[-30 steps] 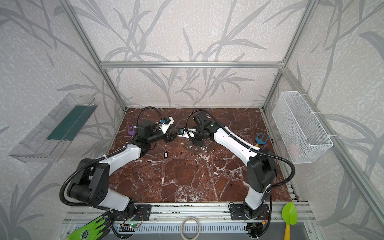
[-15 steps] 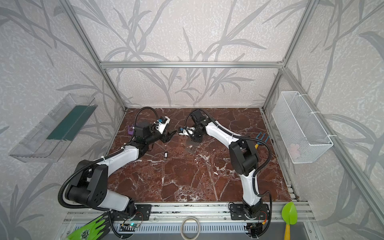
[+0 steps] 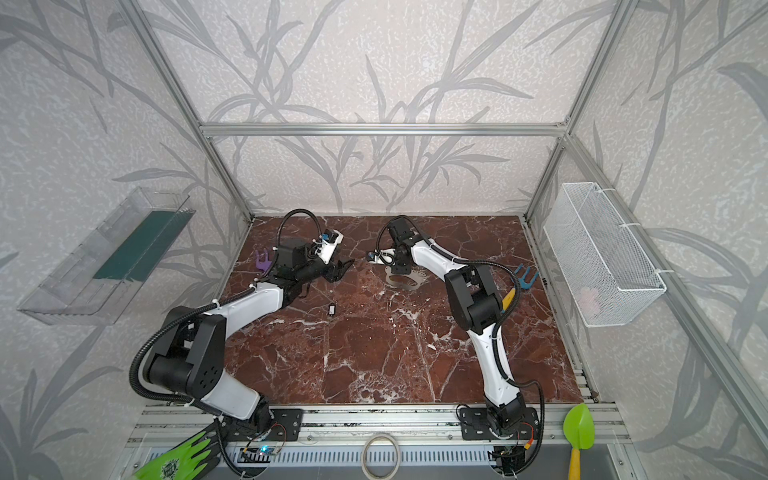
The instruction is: Put the keys on the keyring
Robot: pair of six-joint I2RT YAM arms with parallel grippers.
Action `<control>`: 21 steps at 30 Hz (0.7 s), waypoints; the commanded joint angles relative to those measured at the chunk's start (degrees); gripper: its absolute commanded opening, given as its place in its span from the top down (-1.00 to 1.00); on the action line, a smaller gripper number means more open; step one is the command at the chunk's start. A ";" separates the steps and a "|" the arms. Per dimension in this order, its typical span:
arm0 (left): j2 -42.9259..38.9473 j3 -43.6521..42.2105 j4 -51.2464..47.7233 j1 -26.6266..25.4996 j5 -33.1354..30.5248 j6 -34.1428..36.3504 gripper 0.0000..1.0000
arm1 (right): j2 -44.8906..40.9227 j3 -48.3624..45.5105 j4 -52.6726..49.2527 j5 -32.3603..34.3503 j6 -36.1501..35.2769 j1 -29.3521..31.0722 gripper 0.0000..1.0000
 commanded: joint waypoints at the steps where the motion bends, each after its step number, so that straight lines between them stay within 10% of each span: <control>1: 0.99 1.64 -0.87 -0.26 -0.50 -1.16 -0.29 | 0.85 -0.26 4.87 0.04 -9.11 0.88 0.72; 10: -0.16 0.43 -1.73 -0.21 -1.97 -1.58 -0.29 | 2.32 -3.91 16.70 1.08 -12.78 1.59 0.48; 21: -4.88 -0.58 -14.48 -0.20 -6.49 -3.58 -0.30 | -9.37 -2.24 7.40 -10.46 18.56 -1.92 0.09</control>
